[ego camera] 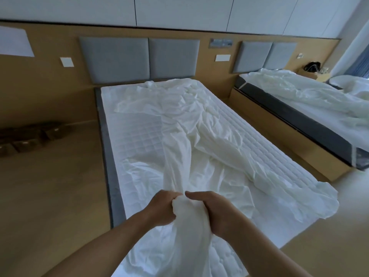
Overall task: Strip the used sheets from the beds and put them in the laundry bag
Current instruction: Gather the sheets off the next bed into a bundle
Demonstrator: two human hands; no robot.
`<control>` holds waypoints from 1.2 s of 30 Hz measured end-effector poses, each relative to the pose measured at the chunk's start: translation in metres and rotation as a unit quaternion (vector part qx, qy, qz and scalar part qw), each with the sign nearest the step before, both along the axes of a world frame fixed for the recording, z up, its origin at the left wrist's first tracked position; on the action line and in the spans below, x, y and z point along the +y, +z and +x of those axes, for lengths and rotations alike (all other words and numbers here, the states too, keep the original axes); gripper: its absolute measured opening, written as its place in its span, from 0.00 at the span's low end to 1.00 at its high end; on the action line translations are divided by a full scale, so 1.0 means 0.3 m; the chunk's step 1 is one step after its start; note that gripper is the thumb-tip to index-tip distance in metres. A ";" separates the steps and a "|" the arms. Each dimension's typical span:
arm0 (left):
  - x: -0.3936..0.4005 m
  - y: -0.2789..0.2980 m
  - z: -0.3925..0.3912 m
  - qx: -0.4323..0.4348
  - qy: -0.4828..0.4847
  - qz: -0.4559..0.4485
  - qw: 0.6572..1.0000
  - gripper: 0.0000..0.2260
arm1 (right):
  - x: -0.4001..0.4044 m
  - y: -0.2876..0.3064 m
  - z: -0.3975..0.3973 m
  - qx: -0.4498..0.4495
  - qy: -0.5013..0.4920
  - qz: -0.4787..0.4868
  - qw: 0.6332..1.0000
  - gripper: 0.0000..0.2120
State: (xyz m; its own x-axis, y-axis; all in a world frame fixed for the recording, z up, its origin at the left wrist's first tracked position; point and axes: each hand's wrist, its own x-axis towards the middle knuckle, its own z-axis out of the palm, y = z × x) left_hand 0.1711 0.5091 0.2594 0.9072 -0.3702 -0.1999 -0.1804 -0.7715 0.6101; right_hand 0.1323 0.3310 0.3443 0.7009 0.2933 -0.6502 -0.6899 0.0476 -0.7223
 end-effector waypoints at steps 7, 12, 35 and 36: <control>-0.044 -0.120 0.025 0.085 0.037 0.113 0.989 0.17 | -0.162 -0.206 0.095 -0.009 0.095 -0.100 0.990 0.30; -0.088 -0.242 0.004 0.154 0.002 0.167 0.974 0.09 | -0.200 -0.448 0.073 -0.021 0.254 -0.201 0.946 0.42; -0.184 -0.466 -0.199 0.375 0.281 -0.187 0.864 0.36 | -0.303 -0.544 0.180 0.211 -0.062 0.036 0.975 0.20; -0.191 -0.453 -0.203 0.373 0.315 -0.228 0.842 0.30 | -0.304 -0.539 0.216 0.196 -0.099 0.028 0.975 0.23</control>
